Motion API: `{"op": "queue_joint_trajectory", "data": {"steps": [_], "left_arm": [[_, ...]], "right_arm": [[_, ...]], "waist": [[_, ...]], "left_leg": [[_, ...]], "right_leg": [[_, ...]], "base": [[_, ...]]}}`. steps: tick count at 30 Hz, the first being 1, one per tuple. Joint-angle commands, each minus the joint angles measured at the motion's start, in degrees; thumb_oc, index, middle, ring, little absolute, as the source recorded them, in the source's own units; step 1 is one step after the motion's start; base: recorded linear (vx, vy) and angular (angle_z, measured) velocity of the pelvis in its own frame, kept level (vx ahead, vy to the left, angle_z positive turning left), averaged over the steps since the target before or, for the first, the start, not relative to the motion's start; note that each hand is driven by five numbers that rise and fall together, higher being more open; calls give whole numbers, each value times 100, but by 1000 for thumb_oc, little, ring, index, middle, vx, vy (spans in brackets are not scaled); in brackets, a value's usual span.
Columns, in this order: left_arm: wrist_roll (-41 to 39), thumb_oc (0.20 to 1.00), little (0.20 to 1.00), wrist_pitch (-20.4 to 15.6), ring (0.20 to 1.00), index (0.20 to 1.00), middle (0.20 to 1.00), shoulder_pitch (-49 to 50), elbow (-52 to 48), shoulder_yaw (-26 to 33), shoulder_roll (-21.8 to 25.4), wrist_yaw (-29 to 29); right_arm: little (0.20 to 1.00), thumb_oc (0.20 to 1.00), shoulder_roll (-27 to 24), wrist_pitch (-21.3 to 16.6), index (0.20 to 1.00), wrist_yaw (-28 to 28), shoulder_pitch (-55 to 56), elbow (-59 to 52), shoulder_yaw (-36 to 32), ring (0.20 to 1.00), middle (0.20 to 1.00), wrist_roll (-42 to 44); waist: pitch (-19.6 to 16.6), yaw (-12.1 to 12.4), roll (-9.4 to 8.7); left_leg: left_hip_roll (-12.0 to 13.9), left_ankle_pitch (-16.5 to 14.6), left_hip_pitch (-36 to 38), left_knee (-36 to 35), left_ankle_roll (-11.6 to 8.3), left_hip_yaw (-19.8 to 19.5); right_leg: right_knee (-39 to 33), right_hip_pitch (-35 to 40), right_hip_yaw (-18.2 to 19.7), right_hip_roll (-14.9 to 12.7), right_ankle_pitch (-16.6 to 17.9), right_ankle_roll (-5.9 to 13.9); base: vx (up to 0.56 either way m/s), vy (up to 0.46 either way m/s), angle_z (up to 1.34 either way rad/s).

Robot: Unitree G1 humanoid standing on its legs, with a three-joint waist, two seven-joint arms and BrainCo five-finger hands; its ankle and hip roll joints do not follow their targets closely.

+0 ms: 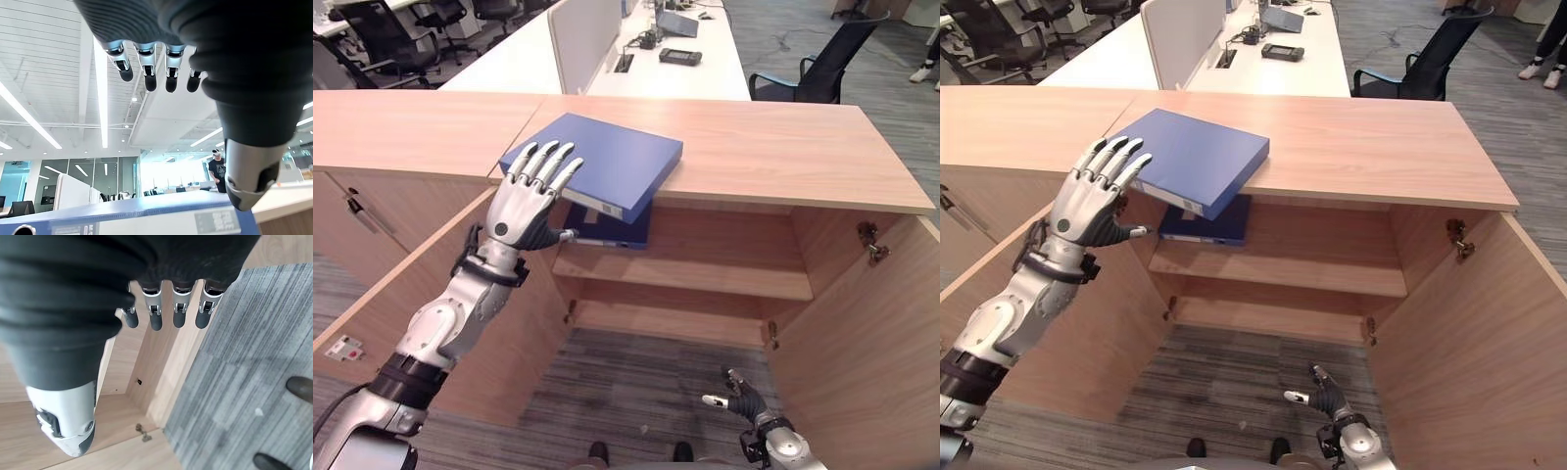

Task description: Put the empty folder in the office cabinet

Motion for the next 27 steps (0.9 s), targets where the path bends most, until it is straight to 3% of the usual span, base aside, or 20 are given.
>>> {"op": "queue_joint_trajectory", "data": {"steps": [1, 27], "left_arm": [[182, 1000, 1000, 250, 1000, 1000, 1000, -716, 265, -116, 131, 232], [-45, 1000, 1000, 763, 1000, 1000, 1000, -1603, 1845, -614, 96, 171]], "right_arm": [[1000, 1000, -85, -290, 1000, -15, -324, -200, 100, 1000, 1000, 326], [1000, 1000, -120, -220, 1000, 30, -176, 48, -1, 1000, 1000, 563]], "waist": [[136, -28, -134], [148, -267, -310]], "left_leg": [[-12, -442, 81, 18, -83, -19], [38, -574, 350, 18, -88, 303]], "right_leg": [[278, 166, -79, -256, -692, 621], [299, 247, 87, -211, -708, 654]], "base": [[39, 11, -2], [6, 6, -5]]}}
